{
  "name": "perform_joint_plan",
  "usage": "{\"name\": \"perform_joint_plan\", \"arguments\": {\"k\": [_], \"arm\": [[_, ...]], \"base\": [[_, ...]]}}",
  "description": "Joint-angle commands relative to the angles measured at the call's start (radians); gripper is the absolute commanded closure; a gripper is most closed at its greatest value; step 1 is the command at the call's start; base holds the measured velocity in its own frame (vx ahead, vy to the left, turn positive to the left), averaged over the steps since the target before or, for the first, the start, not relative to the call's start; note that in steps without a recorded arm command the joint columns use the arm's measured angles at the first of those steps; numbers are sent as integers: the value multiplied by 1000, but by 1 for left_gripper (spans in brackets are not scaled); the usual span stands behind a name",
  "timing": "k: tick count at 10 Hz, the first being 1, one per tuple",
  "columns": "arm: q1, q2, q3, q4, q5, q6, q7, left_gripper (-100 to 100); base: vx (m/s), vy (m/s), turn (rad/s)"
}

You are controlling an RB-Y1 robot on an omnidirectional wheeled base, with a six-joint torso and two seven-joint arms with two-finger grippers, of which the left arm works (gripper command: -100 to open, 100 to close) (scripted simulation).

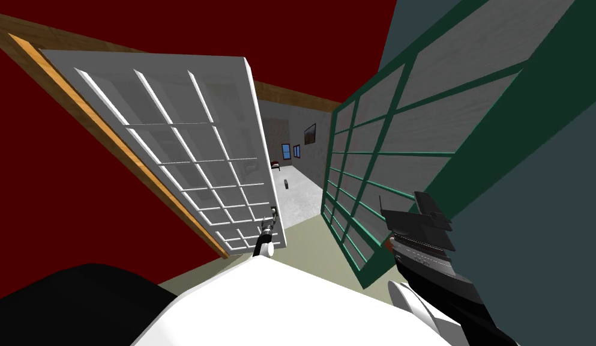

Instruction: Pull the door open

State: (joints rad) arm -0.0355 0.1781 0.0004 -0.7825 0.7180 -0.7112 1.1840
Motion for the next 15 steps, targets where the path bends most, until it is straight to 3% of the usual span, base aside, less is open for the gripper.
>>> {"name": "perform_joint_plan", "arguments": {"k": [1, 6, 7, 8, 10, 12, 15], "arm": [[9, 1, -25, 6, -11, -33, 27, -100], [55, 4, -103, -8, -46, -127, 100, -100], [43, 5, -96, 11, -43, -123, 98, -100], [53, 33, -91, 20, -38, -131, 131, -100], [53, 33, -91, 20, -38, -131, 131, -100], [65, 75, -81, 33, -29, -136, 175, -100], [76, 114, -71, 46, -21, -140, 216, -100]], "base": [[-134, 8, -76], [-140, 37, -136], [-80, 30, -23], [114, -1, -97], [141, 20, -38], [169, 8, -112], [198, 19, -79]]}}
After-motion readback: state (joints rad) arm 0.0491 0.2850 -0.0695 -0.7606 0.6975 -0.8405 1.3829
